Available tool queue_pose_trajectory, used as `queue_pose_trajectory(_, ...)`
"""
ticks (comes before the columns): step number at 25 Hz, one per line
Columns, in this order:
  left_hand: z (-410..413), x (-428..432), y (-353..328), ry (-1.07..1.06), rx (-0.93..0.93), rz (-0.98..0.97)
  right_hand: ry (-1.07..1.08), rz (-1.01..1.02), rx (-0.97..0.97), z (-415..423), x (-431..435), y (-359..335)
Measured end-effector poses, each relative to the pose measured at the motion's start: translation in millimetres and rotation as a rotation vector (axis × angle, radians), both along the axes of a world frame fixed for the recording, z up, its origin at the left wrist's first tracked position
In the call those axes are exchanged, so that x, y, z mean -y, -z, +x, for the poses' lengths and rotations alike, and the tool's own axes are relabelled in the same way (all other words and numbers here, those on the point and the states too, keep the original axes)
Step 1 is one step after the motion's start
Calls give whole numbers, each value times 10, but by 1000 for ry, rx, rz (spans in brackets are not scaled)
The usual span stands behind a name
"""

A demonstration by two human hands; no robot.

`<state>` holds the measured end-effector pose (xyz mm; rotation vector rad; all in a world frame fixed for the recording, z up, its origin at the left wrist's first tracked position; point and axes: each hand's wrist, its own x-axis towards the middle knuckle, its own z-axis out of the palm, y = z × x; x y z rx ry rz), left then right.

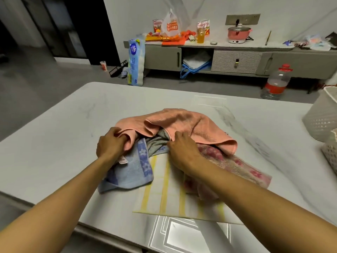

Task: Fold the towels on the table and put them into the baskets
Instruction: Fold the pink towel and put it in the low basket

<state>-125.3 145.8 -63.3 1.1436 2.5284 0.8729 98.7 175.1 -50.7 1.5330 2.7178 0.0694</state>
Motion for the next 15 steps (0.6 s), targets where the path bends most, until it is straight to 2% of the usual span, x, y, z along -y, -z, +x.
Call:
queue_pose_trajectory(1, 4, 12, -23, -11, -25, -4, 25, -12, -107, 19, -36, -11)
queue_pose_trajectory(3, 41, 35, -160, -103, 3, 81, 150, -74, -490, 107, -99, -114)
queue_pose_trajectory(5, 111, 35, -401, -164, 194, 262, 302, -135, -905, 228, -142, -367)
queue_pose_trajectory(6, 157, 48, -564, -150, 312, 345, 361, -132, -1039, 306, -136, -548)
queue_pose_trajectory(9, 424, 137, -1195, -17, 617, 585, 444, -65, -1306, 577, 13, -1258)
queue_pose_trajectory(12, 938, 546, -2076, 127, 952, 775, 378, 55, -1488, 967, 417, -2034)
queue_pose_trajectory(15, 1236, 880, -2684, 278, 1076, 807, 229, 178, -1579, 1303, 878, -2621)
